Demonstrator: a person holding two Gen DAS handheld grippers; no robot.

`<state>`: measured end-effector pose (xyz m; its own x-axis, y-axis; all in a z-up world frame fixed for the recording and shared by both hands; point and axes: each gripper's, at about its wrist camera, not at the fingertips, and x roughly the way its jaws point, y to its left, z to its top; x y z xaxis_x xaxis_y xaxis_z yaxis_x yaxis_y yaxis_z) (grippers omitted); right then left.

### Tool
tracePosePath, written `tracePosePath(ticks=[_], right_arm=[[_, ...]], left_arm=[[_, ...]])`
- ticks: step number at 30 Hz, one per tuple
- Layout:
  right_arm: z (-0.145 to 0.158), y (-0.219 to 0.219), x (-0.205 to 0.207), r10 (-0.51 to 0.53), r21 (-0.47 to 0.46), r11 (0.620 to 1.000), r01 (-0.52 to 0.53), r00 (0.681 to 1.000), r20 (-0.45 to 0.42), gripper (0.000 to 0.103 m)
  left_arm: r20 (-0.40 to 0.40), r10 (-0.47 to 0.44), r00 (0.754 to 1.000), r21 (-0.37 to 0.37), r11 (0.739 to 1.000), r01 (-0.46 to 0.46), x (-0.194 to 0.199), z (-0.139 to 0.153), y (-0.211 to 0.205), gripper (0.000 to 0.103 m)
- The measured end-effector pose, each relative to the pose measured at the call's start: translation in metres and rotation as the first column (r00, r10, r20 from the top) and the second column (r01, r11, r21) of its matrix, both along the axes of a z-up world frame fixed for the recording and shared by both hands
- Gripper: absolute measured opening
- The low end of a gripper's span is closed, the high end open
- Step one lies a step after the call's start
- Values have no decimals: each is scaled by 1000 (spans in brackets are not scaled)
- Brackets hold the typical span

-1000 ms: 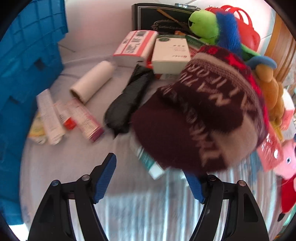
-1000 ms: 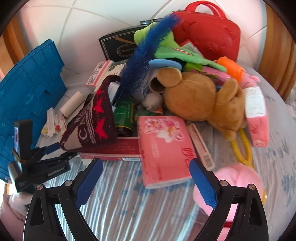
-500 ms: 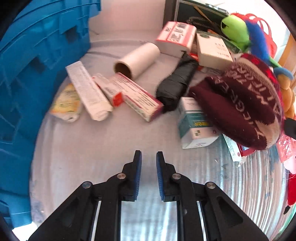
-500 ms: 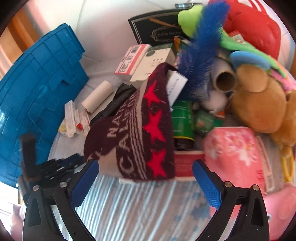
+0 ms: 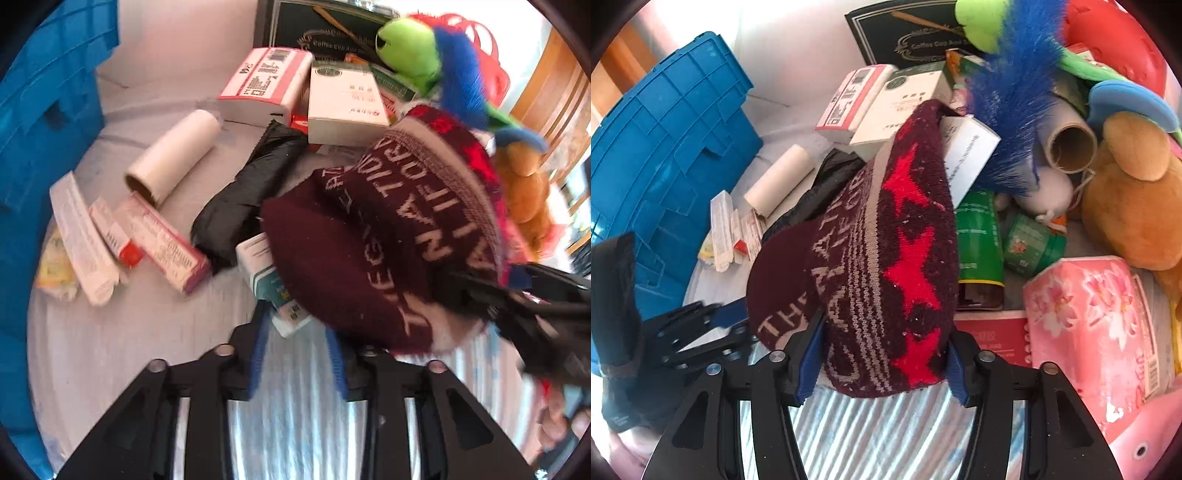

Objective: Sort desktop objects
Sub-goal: 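Grasp the maroon star-patterned knit hat with the right gripper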

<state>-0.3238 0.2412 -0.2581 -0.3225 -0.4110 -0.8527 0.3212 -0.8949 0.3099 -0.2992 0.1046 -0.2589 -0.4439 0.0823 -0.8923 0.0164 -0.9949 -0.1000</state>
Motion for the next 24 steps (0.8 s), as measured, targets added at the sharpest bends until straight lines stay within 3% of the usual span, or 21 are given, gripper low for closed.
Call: tracePosePath(ticks=[1, 3, 4, 5, 7, 13, 19, 21, 24], right_arm=[[-3, -1, -2, 1, -6, 1000, -1, 1000, 8, 74], [-3, -4, -2, 8, 23, 1000, -8, 1000, -11, 69], [0, -6, -1, 21, 17, 1000, -21, 1000, -13, 47], [2, -5, 0, 32, -6, 999, -32, 999, -12, 32], [15, -7, 7, 48, 1, 999, -48, 997, -54, 25], [69, 0, 27, 54, -55, 996, -65, 980, -192, 20], [127, -2, 53, 69, -48, 995, -90, 942, -330, 19], [141, 0, 60, 52, -38, 997, -71, 930, -364, 19], [146, 13, 69, 19, 0, 1000, -21, 923, -385, 19]], left_arm=[[14, -3, 1000, -21, 1000, 3, -5, -3, 2, 37], [49, 18, 999, -13, 1000, -17, -14, -14, -1, 37], [34, 33, 999, 14, 999, -33, -13, -14, -5, 33], [23, 37, 999, 35, 999, -38, -11, -12, -8, 23], [-2, 38, 999, 42, 998, -38, -3, -4, -12, 13], [-144, 61, 988, 3, 998, -61, 33, 44, -27, 4], [-270, 83, 959, -10, 996, -89, 66, 103, -38, 4], [-268, 91, 959, -18, 995, -100, 72, 110, -40, 4], [-201, 107, 974, -30, 993, -115, 84, 102, -47, 4]])
